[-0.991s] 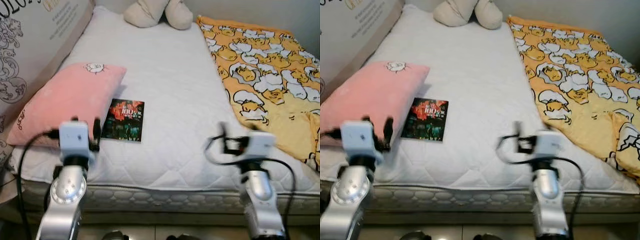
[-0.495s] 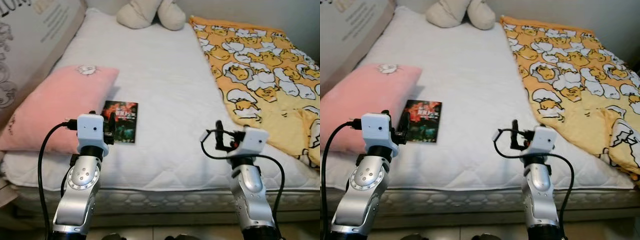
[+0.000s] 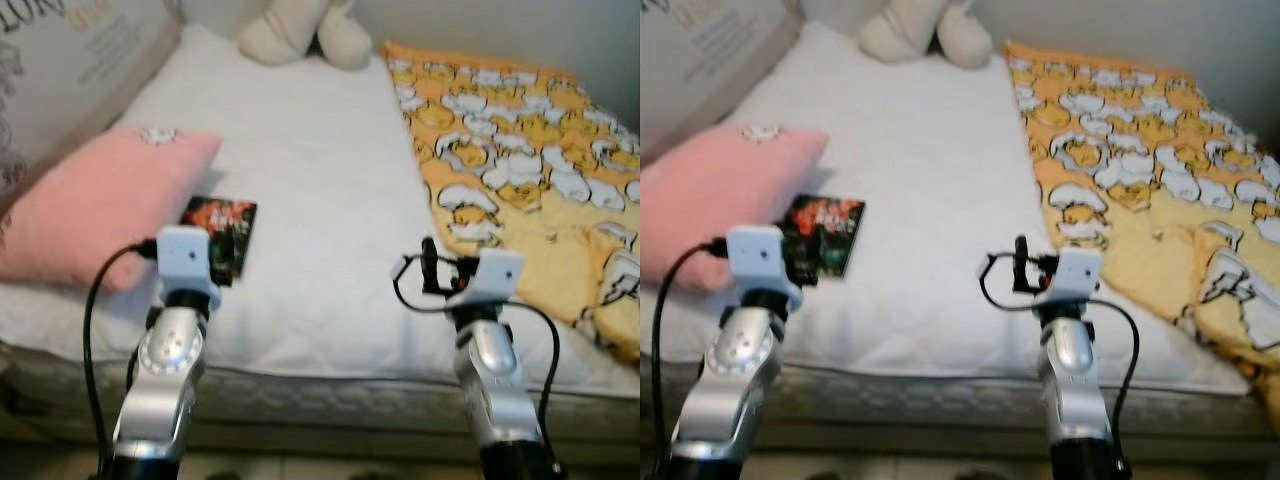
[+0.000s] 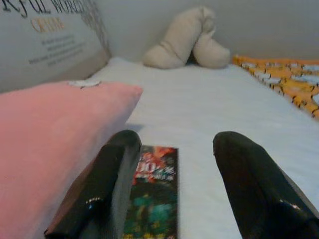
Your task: Clean up the room
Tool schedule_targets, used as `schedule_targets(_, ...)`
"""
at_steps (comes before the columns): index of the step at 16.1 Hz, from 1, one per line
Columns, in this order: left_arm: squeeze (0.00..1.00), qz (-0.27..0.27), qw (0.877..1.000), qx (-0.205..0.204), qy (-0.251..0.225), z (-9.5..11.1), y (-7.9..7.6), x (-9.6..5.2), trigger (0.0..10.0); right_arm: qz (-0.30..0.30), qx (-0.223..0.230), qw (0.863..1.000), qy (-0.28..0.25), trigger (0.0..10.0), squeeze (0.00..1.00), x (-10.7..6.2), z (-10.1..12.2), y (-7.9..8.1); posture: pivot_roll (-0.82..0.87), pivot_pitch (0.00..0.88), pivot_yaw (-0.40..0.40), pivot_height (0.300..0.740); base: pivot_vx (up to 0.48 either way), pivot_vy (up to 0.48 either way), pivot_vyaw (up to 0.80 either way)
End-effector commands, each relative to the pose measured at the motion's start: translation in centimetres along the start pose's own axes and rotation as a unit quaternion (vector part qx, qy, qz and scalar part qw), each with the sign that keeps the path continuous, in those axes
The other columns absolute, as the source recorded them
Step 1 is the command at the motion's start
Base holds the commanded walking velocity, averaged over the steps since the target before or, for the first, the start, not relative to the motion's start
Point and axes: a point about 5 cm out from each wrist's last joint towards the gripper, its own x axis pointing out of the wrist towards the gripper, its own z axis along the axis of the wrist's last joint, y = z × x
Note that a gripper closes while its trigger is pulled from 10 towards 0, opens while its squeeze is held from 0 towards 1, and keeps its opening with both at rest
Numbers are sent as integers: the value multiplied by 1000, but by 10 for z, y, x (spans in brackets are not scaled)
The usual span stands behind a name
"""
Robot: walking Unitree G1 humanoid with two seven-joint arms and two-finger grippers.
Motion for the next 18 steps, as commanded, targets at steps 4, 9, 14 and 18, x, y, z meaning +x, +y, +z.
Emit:
schedule_targets(4, 0, -40, 999, -11, 2, 1, -19, 12, 10000, -13, -7, 1000, 14, 10000, 0, -3, -5, -12, 14, 0, -53, 740, 0, -464, 0)
schedule_targets(9, 0, -59, 998, -7, 4, 1, -24, 19, 10000, -19, -10, 1000, 19, 10000, 0, -5, -8, -13, 1, 0, -40, 740, 0, -449, 0)
schedule_targets(14, 0, -67, 998, -6, 10, 0, -25, 27, 10000, -20, -12, 999, 23, 10000, 0, -7, -10, -14, -7, 0, -34, 740, 52, -421, 0)
schedule_targets(18, 0, -49, 998, -12, 33, -8, -21, 32, 10000, -18, -15, 999, 27, 10000, 0, -8, -12, -14, -12, 0, -33, 740, 354, -258, 0)
